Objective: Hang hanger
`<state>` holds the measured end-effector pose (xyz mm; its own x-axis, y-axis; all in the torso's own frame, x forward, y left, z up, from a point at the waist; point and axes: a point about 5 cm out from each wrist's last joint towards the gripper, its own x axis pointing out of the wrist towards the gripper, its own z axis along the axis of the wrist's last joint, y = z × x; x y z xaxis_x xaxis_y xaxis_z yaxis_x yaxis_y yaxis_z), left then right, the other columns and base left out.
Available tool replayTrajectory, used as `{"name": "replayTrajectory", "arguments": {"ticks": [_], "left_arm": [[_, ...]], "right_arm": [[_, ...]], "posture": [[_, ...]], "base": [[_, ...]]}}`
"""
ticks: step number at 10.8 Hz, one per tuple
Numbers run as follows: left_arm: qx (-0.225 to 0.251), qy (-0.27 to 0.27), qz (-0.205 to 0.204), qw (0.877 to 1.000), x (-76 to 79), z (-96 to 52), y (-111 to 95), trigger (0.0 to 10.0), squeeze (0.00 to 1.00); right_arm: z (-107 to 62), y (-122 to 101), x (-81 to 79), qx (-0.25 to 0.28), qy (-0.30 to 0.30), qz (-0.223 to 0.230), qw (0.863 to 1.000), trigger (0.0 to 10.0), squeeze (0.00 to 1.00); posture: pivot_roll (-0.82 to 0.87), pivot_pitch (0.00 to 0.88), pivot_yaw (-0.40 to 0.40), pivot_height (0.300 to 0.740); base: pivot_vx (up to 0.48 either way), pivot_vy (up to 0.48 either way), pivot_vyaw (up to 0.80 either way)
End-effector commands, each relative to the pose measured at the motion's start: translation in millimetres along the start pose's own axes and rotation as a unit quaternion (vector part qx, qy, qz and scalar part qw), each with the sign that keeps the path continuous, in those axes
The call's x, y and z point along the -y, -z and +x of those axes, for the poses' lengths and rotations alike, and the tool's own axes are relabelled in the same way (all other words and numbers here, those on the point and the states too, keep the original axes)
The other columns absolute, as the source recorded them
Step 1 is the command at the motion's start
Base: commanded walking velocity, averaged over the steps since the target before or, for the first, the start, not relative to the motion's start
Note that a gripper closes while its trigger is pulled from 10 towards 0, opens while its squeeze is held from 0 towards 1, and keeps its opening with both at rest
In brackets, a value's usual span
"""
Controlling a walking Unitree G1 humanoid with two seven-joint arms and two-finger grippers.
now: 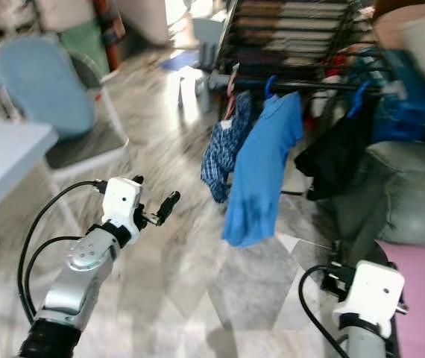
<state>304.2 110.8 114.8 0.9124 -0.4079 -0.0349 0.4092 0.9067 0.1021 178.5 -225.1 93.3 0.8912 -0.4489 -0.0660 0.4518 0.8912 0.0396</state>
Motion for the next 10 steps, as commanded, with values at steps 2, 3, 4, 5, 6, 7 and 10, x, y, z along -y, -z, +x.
{"name": "replayTrajectory", "arguments": {"ticks": [2, 3, 4, 5, 6, 7, 10], "left_arm": [[-0.014, -0.009, -0.001, 1.000, -6.8, 3.9, 2.7, 10.0, 0.00], [-0.014, -0.004, 0.000, 1.000, -4.7, 5.4, 2.8, 10.0, 0.00], [-0.013, -0.001, -0.001, 1.000, -2.4, 6.8, 2.5, 10.0, 0.00], [-0.010, -0.001, -0.003, 1.000, -1.2, 8.0, 2.5, 10.0, 0.00], [-0.009, 0.001, -0.004, 1.000, 0.0, 8.4, 3.1, 10.0, 0.00], [-0.004, 0.006, -0.004, 1.000, 2.6, 8.6, 3.4, 10.0, 0.00], [0.005, 0.028, -0.014, 0.999, 9.7, 13.5, -1.4, 10.0, 0.00]], "right_arm": [[-0.3, -0.9, -6.7, -0.001, -0.010, 0.007, 1.000, 10.0, 0.00], [0.3, -0.6, -8.1, -0.001, -0.012, 0.008, 1.000, 10.0, 0.00], [1.0, -0.6, -8.6, -0.001, -0.014, 0.008, 1.000, 10.0, 0.00], [1.2, -0.8, -9.2, 0.001, -0.015, 0.008, 1.000, 10.0, 0.00], [1.6, -1.0, -9.8, 0.002, -0.017, 0.008, 1.000, 10.0, 0.00], [2.7, -2.3, -11.0, 0.007, -0.023, 0.009, 1.000, 10.0, 0.00], [6.8, -6.6, -15.3, 0.014, -0.039, 0.006, 0.999, 10.0, 0.00]], "posture": [[0.00, 0.000, -0.002, 0.740], [0.00, 0.000, 0.000, 0.740], [0.00, 0.000, 0.002, 0.740], [0.00, 0.000, 0.002, 0.740], [0.00, 0.000, 0.002, 0.740], [0.00, 0.000, 0.000, 0.740], [-0.01, 0.000, -0.006, 0.740]], "base": [[0.000, 0.480, -0.57], [0.000, 0.480, -0.47], [0.000, 0.480, 0.00], [0.000, 0.480, 0.00], [0.000, 0.480, 0.00], [0.000, 0.480, 0.00], [0.000, 0.000, 0.00]]}}
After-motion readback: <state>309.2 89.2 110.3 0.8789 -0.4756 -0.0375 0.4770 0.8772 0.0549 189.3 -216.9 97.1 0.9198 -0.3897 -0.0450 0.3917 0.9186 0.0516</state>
